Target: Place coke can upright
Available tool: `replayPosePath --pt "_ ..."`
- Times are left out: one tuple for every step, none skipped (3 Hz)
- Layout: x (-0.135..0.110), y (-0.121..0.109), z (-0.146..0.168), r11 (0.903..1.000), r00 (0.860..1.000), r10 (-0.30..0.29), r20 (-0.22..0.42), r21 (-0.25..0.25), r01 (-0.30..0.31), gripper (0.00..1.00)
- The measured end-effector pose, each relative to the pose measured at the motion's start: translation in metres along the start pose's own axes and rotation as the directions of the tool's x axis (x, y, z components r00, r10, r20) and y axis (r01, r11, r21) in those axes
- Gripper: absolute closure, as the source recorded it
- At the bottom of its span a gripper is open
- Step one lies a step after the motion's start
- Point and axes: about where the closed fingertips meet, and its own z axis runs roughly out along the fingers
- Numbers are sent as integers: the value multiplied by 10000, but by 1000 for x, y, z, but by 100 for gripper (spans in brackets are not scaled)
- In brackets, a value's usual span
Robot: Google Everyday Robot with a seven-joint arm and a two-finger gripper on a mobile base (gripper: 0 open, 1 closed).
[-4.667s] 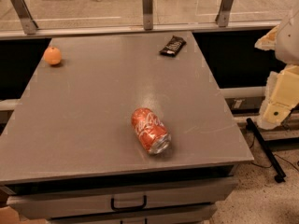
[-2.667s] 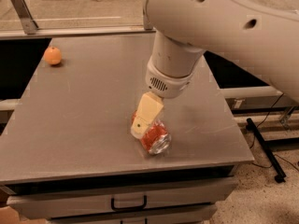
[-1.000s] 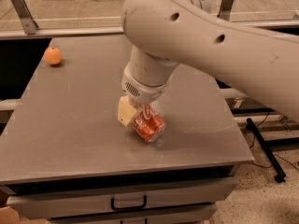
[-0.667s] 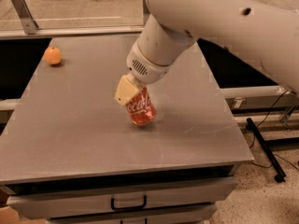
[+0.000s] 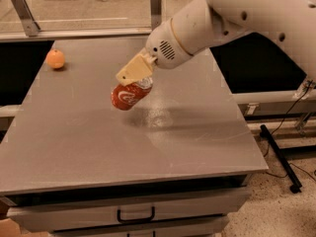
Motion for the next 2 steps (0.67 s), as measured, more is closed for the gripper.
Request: replayPosePath --pt "-2 4 -3 9895 9894 -1178 844 -740 1241 100" --pt "-1 9 -3 9454 9486 -2942 1167 -1103 3067 100"
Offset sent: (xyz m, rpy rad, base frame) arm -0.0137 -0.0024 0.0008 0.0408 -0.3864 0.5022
